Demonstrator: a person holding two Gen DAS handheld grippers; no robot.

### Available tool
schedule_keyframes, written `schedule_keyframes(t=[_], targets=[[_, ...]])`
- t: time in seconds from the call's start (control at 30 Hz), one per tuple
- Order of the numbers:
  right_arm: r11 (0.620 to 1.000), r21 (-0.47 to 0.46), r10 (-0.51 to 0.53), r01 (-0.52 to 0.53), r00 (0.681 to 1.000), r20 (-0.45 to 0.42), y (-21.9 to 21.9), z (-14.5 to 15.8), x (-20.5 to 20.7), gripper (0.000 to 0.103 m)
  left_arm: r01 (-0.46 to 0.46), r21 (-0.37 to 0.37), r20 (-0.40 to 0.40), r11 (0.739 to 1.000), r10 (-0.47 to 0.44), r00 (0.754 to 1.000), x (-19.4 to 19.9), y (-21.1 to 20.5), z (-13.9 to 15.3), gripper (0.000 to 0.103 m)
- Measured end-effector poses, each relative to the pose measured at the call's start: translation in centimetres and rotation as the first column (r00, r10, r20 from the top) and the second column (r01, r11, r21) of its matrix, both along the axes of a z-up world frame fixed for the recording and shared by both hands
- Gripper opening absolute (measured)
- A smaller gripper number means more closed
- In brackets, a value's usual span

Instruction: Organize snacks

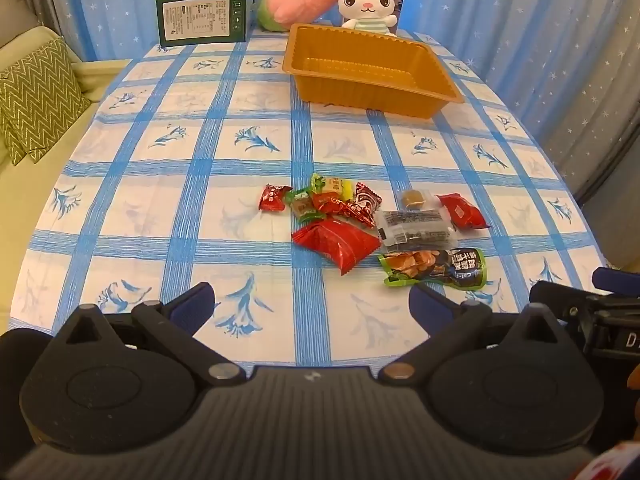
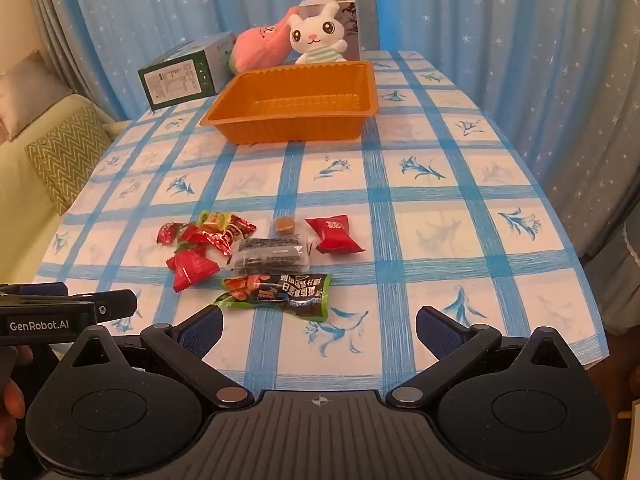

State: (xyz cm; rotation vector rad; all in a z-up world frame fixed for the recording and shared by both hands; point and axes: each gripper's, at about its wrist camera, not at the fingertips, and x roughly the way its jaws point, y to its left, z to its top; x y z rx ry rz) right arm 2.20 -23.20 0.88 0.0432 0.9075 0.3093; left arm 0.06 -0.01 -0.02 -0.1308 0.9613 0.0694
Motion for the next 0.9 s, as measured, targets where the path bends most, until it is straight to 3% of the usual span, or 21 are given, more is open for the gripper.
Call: schedule_keyframes(t=[0.9], targets=[[1.0, -0.001, -0.001, 0.001, 1.0, -0.002, 0.08, -0.06, -0.33, 0.102, 0.005, 0.004, 0.026, 1.0, -0.005, 1.0, -0.66, -0.28, 0.47, 0.102]])
